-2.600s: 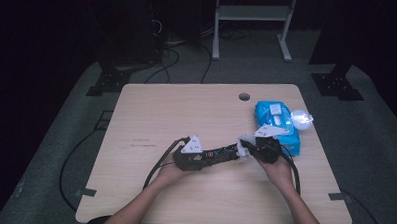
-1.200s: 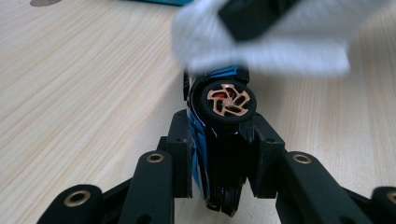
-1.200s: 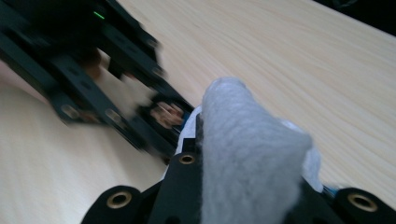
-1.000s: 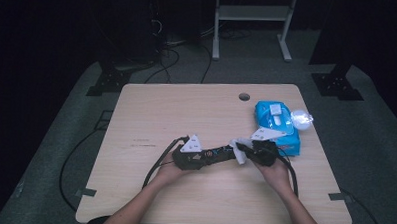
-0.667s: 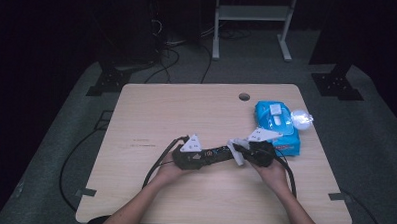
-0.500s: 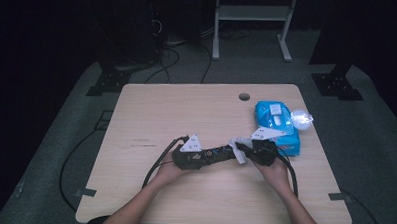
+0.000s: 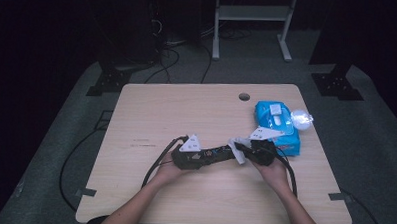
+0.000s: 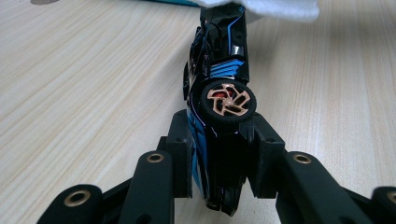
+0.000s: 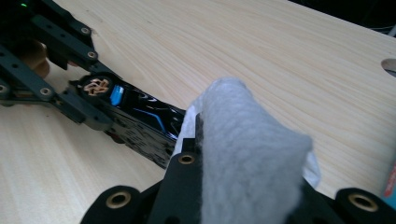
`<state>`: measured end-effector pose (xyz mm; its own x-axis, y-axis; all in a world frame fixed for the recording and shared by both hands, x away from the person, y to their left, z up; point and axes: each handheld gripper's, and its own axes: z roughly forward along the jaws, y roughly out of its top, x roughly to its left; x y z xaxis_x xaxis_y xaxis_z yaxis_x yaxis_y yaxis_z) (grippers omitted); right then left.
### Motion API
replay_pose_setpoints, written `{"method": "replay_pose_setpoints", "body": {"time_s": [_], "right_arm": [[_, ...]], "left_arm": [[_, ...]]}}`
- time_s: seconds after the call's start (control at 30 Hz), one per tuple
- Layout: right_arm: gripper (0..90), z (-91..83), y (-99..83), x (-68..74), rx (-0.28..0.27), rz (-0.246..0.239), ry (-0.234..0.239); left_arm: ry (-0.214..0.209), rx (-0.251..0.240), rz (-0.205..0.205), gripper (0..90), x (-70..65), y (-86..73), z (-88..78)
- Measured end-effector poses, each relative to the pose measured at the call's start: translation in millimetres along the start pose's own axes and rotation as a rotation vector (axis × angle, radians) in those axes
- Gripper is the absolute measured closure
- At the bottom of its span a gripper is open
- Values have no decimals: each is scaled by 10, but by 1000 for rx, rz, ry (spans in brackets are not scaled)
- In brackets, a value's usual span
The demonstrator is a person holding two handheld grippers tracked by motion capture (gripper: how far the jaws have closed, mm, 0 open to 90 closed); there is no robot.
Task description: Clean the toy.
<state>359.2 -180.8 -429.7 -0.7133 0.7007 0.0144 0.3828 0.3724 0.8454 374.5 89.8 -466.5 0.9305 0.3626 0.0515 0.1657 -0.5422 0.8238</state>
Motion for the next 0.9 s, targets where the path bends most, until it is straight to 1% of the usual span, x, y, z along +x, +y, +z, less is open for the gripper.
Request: {"method": "replay_pose_setpoints", "body": {"time_s": [0.03,0.07,0.17,0.23,0.27,0.3,0.37,0.4,0.43,0.5,0.53,0.6,0.63,0.67,0.7,0.8,0.83,0.87,0.9], "right_arm": [[839,13,12,25,-9,7,20],[839,45,34,79,-12,0,41],[839,139,86,233,-4,-38,72],[839,188,107,303,6,-78,64],[839,192,107,308,5,-87,58],[839,188,104,298,6,-86,53],[839,142,80,227,11,-92,10],[839,109,57,171,6,-84,-4],[839,75,29,107,-1,-57,-16],[839,0,-33,-21,-11,-22,-26],[839,-29,-54,-72,-8,-14,-38],[838,-62,-87,-143,9,-3,-78],[839,-64,-106,-184,13,13,-78],[838,-62,-121,-212,16,37,-64],[839,-53,-124,-220,14,46,-56],[838,-13,-103,-171,8,49,-31],[839,3,-101,-153,12,38,-35],[839,3,-101,-153,12,38,-35],[838,11,-101,-160,10,41,-31]], "left_arm": [[-1,7,6,664,8,3,-2],[-2,5,7,664,10,3,1],[-2,5,2,664,10,5,2],[2,8,1,664,4,4,-4],[4,8,3,665,4,3,-8],[7,9,5,665,6,-1,-14],[8,17,11,666,8,3,-22],[7,22,13,667,7,9,-22],[8,21,11,666,4,11,-20],[9,23,13,666,5,10,-22],[8,22,12,666,7,9,-21],[7,20,10,667,16,7,-20],[4,16,4,667,20,5,-18],[2,17,3,667,25,4,-19],[2,18,3,666,28,4,-20],[4,23,2,665,34,8,-24],[4,25,1,664,34,11,-25],[4,25,1,661,34,11,-25],[2,22,-15,643,38,27,-28]]}}
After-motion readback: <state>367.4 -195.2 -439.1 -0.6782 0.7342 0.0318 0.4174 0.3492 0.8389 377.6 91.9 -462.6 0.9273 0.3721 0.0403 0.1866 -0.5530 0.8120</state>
